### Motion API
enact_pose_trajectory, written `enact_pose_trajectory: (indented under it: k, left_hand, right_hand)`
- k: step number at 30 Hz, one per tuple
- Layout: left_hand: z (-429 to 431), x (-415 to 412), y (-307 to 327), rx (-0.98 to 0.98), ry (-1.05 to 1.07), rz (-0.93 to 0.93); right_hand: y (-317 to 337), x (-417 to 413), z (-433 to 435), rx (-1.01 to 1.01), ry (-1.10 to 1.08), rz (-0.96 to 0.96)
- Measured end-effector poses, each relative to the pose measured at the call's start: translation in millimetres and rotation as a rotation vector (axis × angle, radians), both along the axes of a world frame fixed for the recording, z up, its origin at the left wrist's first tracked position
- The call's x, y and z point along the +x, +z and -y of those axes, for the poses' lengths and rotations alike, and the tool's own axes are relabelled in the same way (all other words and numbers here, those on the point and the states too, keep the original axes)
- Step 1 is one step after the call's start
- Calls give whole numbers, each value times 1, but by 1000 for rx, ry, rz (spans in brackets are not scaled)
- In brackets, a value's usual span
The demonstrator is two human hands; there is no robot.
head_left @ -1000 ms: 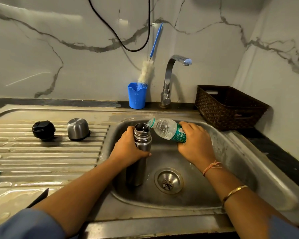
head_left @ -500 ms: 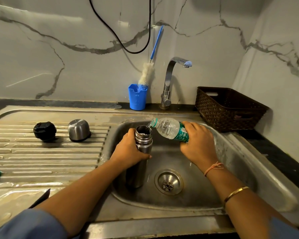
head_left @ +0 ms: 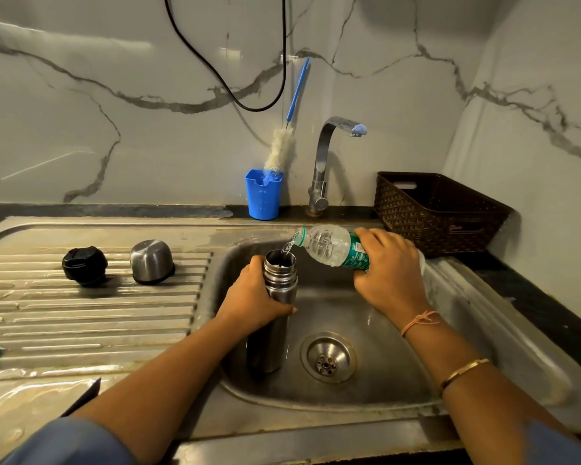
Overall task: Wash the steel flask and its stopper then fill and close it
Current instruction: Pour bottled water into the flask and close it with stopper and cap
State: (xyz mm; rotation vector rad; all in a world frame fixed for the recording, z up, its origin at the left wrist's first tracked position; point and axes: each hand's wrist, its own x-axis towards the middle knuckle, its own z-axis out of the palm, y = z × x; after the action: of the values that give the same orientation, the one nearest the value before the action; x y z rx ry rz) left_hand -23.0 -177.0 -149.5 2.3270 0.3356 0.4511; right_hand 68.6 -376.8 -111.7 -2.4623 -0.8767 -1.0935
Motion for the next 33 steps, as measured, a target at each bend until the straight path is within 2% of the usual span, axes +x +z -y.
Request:
enact_pose_trajectory:
  k: [11, 33]
  left_hand:
    - [1, 0, 3, -13, 16, 13]
    - [5, -4, 3, 13, -4, 31]
  right_hand:
    - [8, 13, -8, -46, 13, 0]
    - [0, 26, 0, -10, 20, 65]
